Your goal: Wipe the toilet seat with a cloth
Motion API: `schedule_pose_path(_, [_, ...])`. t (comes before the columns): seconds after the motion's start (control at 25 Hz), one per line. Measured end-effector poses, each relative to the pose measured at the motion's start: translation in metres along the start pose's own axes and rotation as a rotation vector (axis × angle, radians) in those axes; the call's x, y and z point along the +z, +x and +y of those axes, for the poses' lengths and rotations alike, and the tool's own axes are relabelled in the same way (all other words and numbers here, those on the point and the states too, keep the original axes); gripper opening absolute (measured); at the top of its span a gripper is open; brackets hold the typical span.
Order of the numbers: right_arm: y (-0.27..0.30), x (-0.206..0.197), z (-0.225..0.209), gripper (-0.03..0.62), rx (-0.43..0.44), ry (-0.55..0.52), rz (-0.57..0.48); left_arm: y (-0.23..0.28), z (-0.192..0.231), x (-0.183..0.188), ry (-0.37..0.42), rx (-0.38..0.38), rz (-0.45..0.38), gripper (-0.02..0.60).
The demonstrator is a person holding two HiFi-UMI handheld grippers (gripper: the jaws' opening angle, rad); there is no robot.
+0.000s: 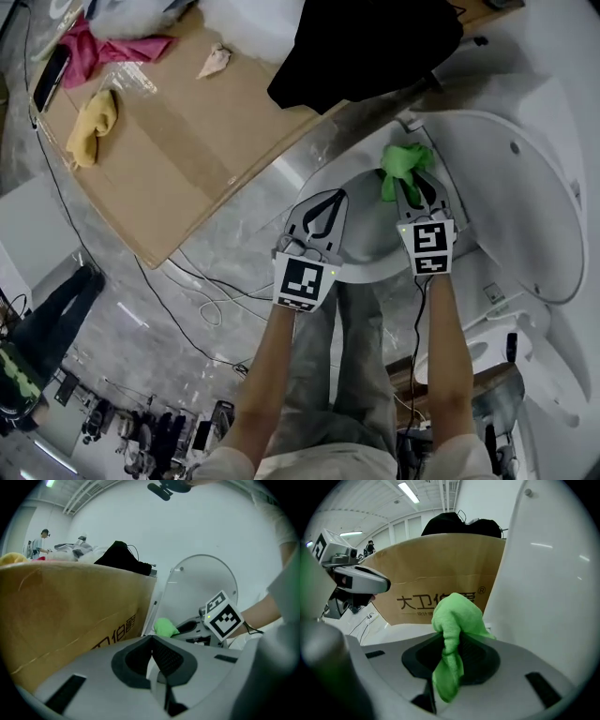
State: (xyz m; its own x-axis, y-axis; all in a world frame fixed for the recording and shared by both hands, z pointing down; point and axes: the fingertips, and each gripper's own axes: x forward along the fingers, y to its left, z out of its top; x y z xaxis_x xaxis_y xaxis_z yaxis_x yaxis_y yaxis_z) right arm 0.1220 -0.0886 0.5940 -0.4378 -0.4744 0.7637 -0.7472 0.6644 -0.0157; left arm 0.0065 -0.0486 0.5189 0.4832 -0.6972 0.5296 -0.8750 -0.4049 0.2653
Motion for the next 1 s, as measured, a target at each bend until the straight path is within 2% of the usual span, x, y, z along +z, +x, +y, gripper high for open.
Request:
schedule_pose_path(0.32, [0.044,-0.008,-0.005,0.097,0.025,-0.079,0.051,0.006,0.009,-0.03,-0.069,0.06,0.02,0.012])
schedule_pose_path(0.64, [0.064,-0.016,-0.011,0.098,0.02,-0.156,0.084,0.015,0.009,-0.032,-0.086,0.073,0.021,0.012])
schedule_pose_path(0.84, [0.066,-0.013,-0.009,0.097,0.016,-0.126,0.084,0.008,0.012,-0.036,-0.107,0.095,0.02,0.012])
schedule_pose_path(1.0, [0.07,-0.011,-0.001,0.097,0.028,-0.144,0.086,-0.001,0.017,-0.044,-0.12,0.115,0.025,0.012])
